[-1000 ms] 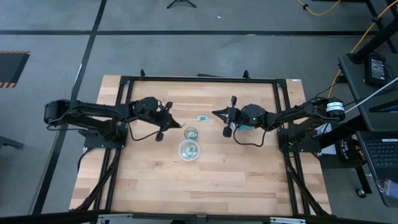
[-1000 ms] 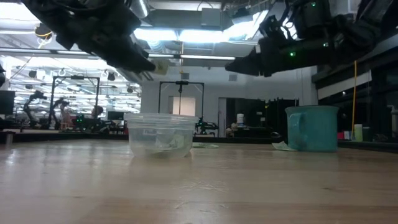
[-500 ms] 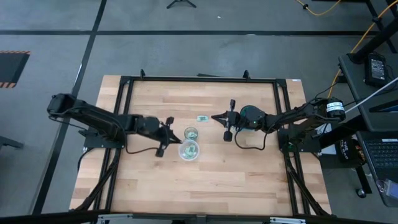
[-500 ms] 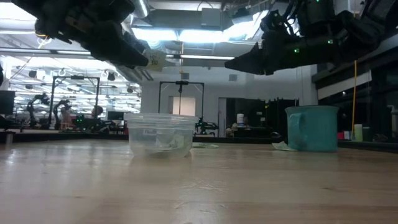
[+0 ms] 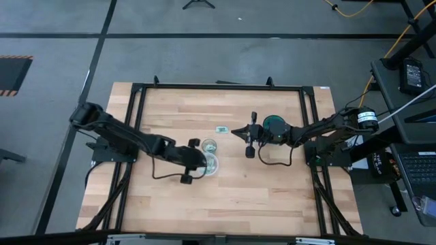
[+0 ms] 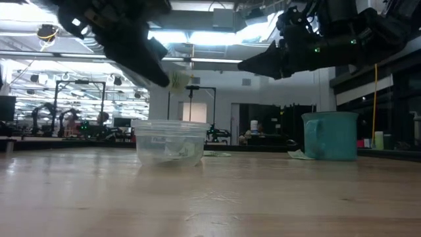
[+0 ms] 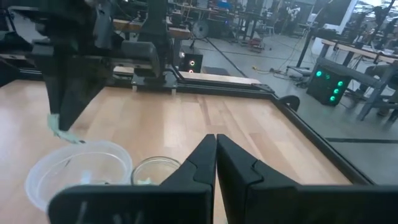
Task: Pick and place items into bin
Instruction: Put the transparent stevia packet into the transparent bin
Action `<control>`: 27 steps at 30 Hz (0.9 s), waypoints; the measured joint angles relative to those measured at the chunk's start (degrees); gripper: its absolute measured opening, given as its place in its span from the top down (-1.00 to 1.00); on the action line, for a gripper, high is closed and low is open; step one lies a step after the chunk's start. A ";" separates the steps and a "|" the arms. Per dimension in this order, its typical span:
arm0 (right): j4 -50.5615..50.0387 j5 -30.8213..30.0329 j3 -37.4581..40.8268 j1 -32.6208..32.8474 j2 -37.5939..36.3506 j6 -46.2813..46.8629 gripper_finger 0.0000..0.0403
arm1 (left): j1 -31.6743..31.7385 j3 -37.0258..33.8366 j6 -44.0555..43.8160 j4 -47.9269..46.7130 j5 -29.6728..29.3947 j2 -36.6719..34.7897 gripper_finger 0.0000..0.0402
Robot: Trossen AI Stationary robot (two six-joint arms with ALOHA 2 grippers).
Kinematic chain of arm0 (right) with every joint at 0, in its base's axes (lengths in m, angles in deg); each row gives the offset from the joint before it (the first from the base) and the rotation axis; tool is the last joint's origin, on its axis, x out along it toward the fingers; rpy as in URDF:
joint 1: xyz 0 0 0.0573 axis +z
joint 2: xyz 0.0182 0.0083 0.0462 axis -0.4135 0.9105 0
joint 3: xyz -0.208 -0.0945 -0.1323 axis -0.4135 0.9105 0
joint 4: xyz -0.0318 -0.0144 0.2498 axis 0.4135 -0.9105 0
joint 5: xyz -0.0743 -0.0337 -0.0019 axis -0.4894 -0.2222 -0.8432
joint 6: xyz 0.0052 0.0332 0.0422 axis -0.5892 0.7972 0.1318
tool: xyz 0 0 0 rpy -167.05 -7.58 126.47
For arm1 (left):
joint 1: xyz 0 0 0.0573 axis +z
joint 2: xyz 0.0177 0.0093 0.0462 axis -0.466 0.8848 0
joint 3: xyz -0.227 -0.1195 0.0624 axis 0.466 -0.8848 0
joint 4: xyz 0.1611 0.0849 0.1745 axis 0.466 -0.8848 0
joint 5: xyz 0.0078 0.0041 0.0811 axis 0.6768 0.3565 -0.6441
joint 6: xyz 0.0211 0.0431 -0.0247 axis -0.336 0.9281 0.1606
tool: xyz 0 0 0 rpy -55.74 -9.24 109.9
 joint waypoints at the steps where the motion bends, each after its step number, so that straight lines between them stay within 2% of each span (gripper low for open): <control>1: -0.03 0.02 0.00 0.00 0.00 0.07 0.91 | 0.03 1.70 -0.81 -2.31 -0.03 1.04 0.98; 4: -0.17 0.01 0.00 0.00 0.00 1.80 0.91 | 0.09 6.10 -2.65 -8.88 -0.87 3.60 0.98; 8: -0.89 0.02 0.00 0.02 0.00 3.15 0.91 | 0.09 9.31 -3.82 -12.18 -1.07 6.09 0.98; 17: -1.36 0.04 0.00 2.12 0.00 2.50 0.91 | 1.11 9.78 -5.84 -13.32 -1.00 9.07 0.98; 21: -1.11 0.04 0.00 2.51 0.00 1.40 0.91 | 2.11 9.78 -6.31 -13.63 2.29 11.06 0.98; 27: -0.92 0.02 0.00 2.51 0.00 1.40 0.91 | 3.17 9.74 -6.31 -14.05 2.97 12.98 0.98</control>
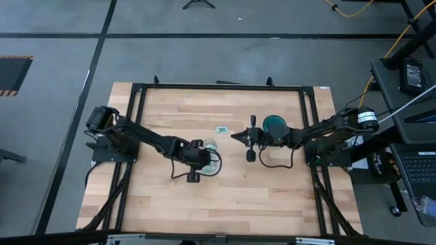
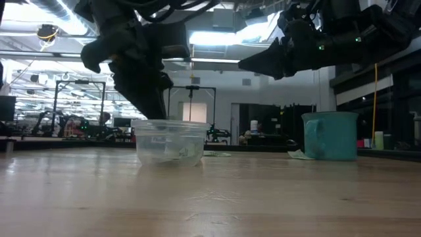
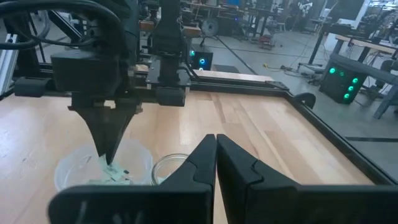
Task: Pick and place items into bin
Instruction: Put the transparent stevia packet into the transparent bin, then put the transparent stevia packet into the transparent glass bin
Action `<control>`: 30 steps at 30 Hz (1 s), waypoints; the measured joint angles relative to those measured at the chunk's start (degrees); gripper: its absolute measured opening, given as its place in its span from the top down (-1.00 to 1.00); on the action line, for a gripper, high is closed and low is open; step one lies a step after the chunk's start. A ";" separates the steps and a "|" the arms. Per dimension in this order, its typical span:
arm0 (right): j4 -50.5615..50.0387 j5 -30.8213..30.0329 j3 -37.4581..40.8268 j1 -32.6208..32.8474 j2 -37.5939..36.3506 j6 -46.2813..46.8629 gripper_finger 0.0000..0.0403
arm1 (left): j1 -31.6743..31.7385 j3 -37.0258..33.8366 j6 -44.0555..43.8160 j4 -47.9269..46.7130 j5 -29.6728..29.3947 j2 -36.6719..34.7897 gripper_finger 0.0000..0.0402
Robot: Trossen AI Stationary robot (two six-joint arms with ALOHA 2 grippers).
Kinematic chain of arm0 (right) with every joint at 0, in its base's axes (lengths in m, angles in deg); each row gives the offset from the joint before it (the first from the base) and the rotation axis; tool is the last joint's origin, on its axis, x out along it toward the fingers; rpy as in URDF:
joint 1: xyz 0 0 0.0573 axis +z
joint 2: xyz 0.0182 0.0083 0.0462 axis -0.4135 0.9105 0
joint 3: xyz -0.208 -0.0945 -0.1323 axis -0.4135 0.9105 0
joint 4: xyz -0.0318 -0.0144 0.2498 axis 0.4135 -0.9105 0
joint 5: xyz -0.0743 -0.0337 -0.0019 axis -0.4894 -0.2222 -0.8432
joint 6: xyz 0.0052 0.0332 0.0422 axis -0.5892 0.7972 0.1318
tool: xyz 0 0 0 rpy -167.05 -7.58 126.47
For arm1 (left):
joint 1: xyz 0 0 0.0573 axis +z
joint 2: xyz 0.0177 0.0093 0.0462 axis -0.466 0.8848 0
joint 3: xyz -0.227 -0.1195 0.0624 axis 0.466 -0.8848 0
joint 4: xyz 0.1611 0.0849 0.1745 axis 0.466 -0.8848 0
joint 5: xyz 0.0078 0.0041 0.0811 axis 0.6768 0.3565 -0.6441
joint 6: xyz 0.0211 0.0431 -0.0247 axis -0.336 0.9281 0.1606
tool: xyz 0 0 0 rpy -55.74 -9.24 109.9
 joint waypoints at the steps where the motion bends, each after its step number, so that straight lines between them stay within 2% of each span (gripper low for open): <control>1: 0.02 0.00 0.00 0.00 0.00 0.00 0.91 | 0.00 0.00 0.00 0.19 -0.02 0.06 0.97; 5: -0.02 0.00 0.00 0.00 0.00 0.02 0.91 | -0.03 0.00 0.03 0.12 -0.81 0.11 0.91; 19: -0.67 0.00 0.00 0.00 0.00 -0.10 0.91 | -0.12 0.00 3.28 0.79 -2.05 0.01 0.48; 25: -0.80 0.00 0.00 0.00 0.00 -0.11 0.91 | -0.11 0.72 11.42 0.24 -2.10 -0.87 0.47; 30: -1.39 0.00 0.00 0.00 0.02 0.09 0.91 | 0.23 0.74 13.21 -1.68 -4.18 -4.68 0.60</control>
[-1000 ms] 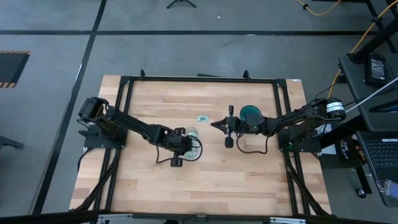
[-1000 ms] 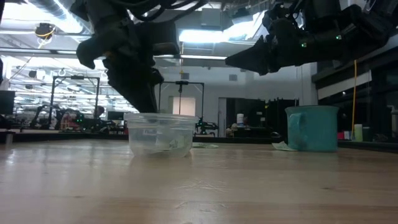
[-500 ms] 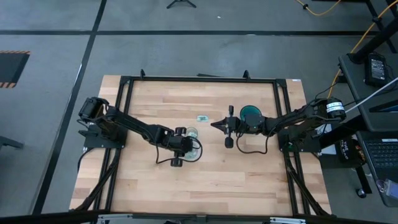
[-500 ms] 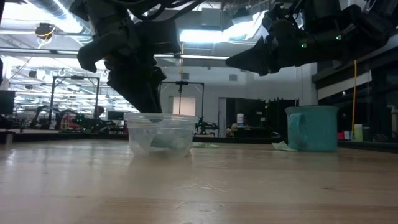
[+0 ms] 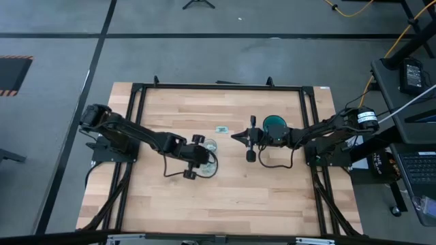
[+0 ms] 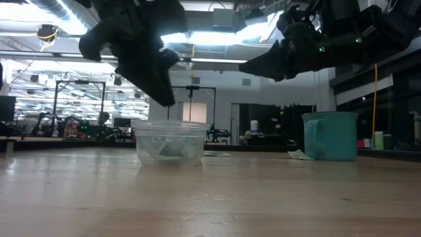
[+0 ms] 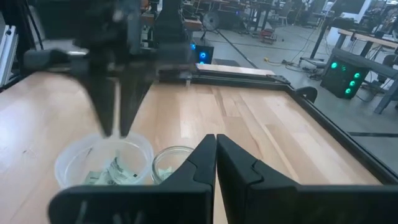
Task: Pick and place items into bin
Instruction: Put the transparent stevia packet into the transparent glass bin
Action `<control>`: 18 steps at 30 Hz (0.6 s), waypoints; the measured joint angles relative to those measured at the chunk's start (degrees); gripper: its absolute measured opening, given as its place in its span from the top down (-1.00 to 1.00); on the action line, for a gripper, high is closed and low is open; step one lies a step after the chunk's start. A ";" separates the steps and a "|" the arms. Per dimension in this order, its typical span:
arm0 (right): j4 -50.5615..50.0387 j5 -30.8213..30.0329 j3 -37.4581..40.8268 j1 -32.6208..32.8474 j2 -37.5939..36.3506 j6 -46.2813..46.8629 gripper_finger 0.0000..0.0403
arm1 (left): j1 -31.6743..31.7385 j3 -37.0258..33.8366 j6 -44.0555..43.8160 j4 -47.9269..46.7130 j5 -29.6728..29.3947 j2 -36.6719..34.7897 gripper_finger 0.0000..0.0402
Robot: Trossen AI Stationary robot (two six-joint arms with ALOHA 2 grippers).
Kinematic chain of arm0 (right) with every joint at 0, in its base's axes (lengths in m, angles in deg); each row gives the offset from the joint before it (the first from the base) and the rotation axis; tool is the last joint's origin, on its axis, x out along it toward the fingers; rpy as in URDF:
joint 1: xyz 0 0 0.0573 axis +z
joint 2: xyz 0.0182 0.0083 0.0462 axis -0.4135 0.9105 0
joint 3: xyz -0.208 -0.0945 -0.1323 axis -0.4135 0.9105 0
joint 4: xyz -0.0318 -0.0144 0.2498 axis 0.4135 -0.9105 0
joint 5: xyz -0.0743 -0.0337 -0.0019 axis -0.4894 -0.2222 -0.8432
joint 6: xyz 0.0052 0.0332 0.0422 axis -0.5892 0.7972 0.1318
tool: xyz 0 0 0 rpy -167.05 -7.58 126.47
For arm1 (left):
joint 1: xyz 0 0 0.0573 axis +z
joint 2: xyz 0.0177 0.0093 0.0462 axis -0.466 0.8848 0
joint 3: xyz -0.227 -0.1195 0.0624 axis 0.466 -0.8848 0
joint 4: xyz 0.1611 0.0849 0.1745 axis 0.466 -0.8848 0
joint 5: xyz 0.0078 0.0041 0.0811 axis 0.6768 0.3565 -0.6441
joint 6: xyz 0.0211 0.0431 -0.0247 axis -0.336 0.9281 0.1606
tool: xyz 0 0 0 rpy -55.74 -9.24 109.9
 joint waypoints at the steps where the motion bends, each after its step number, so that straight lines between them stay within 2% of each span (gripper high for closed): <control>1: -0.10 0.00 -0.01 0.00 0.00 -0.02 0.91 | 0.12 -0.51 0.06 -0.34 -0.57 -1.10 0.65; 7: -3.09 0.02 -0.02 0.00 0.00 1.38 0.91 | 0.86 -8.20 2.95 3.06 -2.70 -9.55 0.96; 11: -6.01 0.00 -0.02 -0.01 0.00 4.41 0.91 | 3.02 -15.66 7.21 12.60 -2.52 -15.41 0.98; 14: -6.46 -0.02 -0.02 -0.02 0.02 3.94 0.91 | 5.84 -20.96 9.83 20.84 1.10 -19.15 0.99; 18: -5.72 -0.10 -0.02 -0.04 0.02 0.12 0.91 | 10.55 -26.62 11.31 26.93 7.21 -23.14 0.99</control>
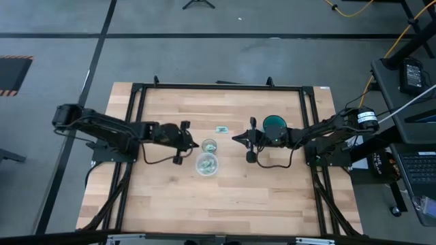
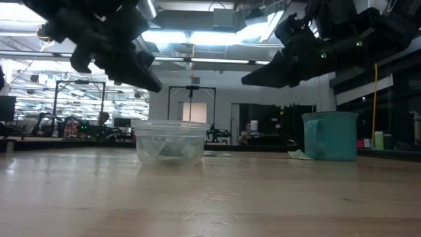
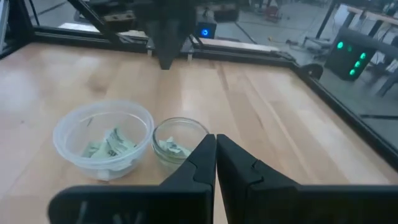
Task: Pick and place items into bin
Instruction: Put the transparent stevia packet into the transparent glass bin
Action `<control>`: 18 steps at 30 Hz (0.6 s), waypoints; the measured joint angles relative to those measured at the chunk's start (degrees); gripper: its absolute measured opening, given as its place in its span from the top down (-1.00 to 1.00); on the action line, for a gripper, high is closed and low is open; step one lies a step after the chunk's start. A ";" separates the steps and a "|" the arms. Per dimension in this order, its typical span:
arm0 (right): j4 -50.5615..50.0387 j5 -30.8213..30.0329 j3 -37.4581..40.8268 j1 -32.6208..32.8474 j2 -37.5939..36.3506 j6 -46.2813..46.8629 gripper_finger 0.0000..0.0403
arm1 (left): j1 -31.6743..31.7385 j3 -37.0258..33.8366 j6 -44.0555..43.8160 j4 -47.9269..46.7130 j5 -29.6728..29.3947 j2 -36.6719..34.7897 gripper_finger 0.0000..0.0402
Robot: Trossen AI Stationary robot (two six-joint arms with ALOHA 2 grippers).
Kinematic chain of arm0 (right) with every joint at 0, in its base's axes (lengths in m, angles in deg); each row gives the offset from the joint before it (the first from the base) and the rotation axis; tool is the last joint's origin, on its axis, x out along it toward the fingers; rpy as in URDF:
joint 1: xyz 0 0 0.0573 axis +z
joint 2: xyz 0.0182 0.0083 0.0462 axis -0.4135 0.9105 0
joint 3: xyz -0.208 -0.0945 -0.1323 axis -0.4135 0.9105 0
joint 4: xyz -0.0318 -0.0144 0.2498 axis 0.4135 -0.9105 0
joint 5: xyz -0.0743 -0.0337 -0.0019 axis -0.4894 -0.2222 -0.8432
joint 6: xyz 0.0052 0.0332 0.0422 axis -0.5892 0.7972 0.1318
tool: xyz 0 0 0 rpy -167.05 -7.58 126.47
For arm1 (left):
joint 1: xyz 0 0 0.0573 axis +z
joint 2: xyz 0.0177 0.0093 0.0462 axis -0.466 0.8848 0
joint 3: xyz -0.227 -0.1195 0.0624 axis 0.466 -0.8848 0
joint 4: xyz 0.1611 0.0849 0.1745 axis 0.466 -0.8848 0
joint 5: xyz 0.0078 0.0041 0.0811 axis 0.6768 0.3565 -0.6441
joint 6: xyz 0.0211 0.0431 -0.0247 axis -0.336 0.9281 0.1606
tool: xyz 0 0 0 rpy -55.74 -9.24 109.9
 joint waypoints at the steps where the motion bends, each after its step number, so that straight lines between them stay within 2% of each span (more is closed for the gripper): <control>1: 0.20 0.01 0.00 0.00 0.00 -0.52 0.91 | 1.32 -1.09 0.08 0.81 1.05 -0.84 0.99; 4: 0.79 -0.53 0.00 0.00 0.01 -1.65 0.91 | 4.46 -3.32 0.10 4.03 2.10 -2.52 0.99; 7: -1.21 -0.97 -1.56 -0.36 0.02 2.19 0.91 | 6.82 -5.33 1.66 6.48 3.26 -3.58 0.99; 10: -10.70 -1.06 -5.28 -0.95 0.02 4.25 0.91 | 9.44 -6.57 3.62 8.61 7.64 -4.16 0.99; 14: -24.65 -1.05 -12.10 -1.88 0.02 4.26 0.91 | 13.45 -9.58 4.82 17.07 15.83 -4.25 0.99; 18: -31.94 -1.04 -17.23 -3.46 0.02 2.77 0.91 | 17.57 -11.70 5.11 20.07 17.46 -4.25 0.99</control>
